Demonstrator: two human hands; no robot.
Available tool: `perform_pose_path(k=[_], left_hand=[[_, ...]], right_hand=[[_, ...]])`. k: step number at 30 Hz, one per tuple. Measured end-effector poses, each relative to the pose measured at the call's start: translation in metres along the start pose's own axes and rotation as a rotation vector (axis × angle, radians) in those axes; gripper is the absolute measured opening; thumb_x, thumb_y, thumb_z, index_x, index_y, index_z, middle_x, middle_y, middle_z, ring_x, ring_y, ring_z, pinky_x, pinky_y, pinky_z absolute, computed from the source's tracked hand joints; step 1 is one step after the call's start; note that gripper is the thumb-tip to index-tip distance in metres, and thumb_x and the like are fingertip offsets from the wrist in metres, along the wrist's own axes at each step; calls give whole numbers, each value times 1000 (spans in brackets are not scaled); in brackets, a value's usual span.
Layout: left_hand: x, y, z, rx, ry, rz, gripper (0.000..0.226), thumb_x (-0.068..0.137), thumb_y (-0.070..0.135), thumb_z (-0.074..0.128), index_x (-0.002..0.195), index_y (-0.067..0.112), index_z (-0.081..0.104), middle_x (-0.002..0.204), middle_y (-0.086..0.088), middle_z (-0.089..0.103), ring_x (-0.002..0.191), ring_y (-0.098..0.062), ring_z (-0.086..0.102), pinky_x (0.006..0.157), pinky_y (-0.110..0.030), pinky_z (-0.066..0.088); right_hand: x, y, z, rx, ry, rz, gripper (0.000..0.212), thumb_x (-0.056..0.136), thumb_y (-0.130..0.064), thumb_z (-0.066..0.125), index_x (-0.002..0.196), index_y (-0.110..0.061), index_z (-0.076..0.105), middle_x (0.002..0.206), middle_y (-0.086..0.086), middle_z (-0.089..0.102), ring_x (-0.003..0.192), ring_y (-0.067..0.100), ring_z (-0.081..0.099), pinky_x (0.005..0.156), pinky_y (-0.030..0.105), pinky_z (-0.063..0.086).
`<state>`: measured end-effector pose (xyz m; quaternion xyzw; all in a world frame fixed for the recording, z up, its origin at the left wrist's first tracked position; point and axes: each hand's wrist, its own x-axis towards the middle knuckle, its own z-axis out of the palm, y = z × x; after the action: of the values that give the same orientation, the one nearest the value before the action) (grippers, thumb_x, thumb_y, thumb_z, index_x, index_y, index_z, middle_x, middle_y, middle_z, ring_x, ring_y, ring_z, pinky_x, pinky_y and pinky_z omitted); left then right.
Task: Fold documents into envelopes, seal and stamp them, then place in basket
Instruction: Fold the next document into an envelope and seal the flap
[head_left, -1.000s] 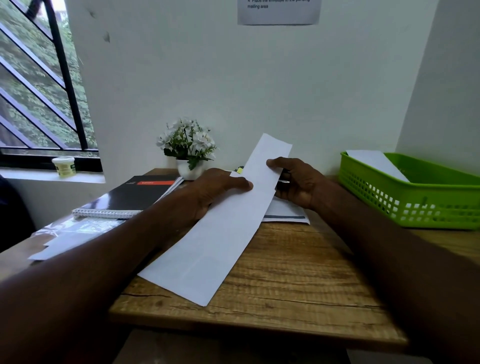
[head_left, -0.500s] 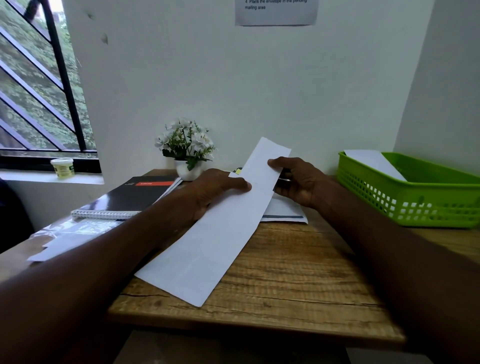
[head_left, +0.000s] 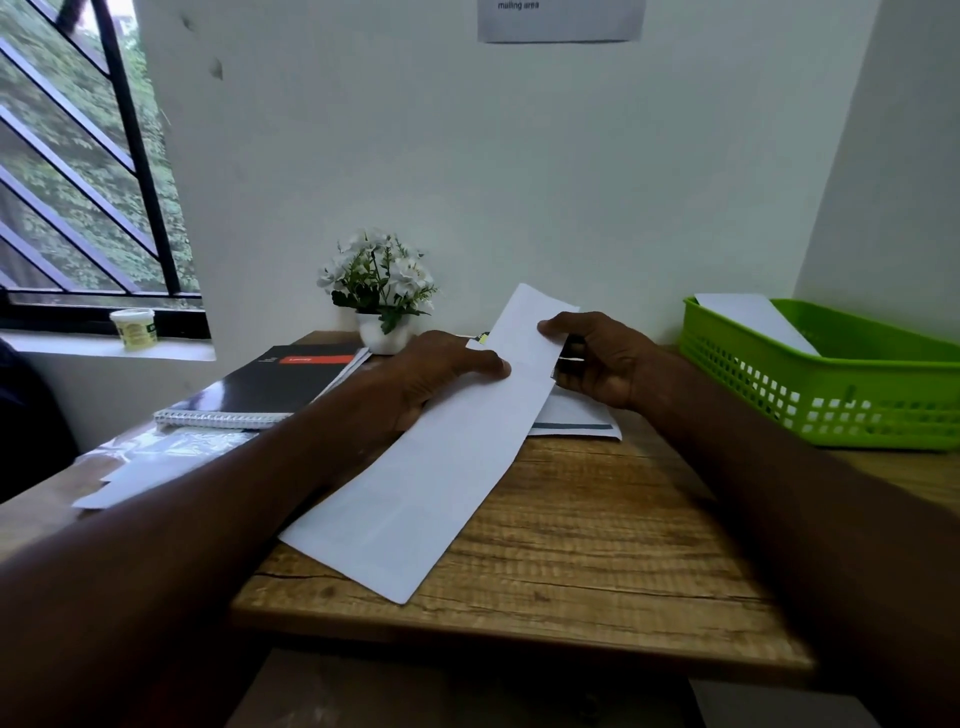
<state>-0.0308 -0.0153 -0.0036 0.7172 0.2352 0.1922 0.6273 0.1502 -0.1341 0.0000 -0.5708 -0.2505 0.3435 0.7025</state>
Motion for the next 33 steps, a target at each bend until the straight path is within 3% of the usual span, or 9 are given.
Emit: perform_pose_path(k=[3,8,13,18,20,22,24,28,33], left_hand=[[0,0,0,-3,2,-7,32,78,14,84,106,1,74,102,-23,77,85,-35,73,88,-53,59],[-1,3,0,-17,-4,-12,31,80,14,83,105,0,72,102,-23,77,83,-34,73,81,-47,62],[1,1,-1,-1,16,-2,43,73,15,87,110,-3,73,102,-23,77,88,-36,74,89,-55,60],[1,1,-1,-1,11,-2,39,78,14,83,111,-3,72,103,-24,76,83,-34,73,83,-47,60],[0,1,-1,-13,5,-6,38,80,14,82,112,-4,71,104,-25,76,82,-34,73,81,-46,61],[0,1,-2,-20,2,-11,39,80,14,82,112,-4,71,104,-25,76,85,-35,73,86,-50,60],[1,1,-2,-14,-2,-11,41,79,16,83,113,-4,72,104,-24,76,87,-35,73,88,-51,60],[4,0,-3,-11,0,-7,48,74,17,85,115,-3,71,103,-23,76,85,-34,73,82,-45,61],[4,0,-3,-31,-17,-12,68,58,24,89,117,-2,70,105,-23,76,99,-41,74,93,-55,58]], right_hand=[[-2,0,0,-46,-40,51,28,86,-12,74,111,-10,63,103,11,67,88,23,65,72,32,60],[-1,0,2,47,3,-23,27,87,-14,76,110,-10,65,99,10,71,75,21,69,62,29,61],[1,0,2,21,15,-23,27,86,-12,75,111,-9,66,107,12,71,82,23,70,69,31,61],[-4,-1,1,-54,-73,80,18,87,-12,72,104,-9,65,100,11,66,97,26,63,102,44,55],[-4,-1,3,-36,-68,63,21,87,-14,73,106,-9,65,98,11,68,94,26,66,96,42,58],[-3,0,4,6,-31,14,25,87,-14,75,109,-9,65,100,10,70,85,24,70,73,34,63],[-2,0,5,25,4,-15,26,87,-13,75,111,-8,65,104,11,71,81,22,71,61,29,61],[-2,1,4,-15,-52,45,30,86,-10,75,114,-7,64,106,12,70,86,22,71,70,31,63],[-5,1,7,-21,-103,79,30,85,-9,76,113,-7,65,105,13,69,89,25,71,76,35,64]])
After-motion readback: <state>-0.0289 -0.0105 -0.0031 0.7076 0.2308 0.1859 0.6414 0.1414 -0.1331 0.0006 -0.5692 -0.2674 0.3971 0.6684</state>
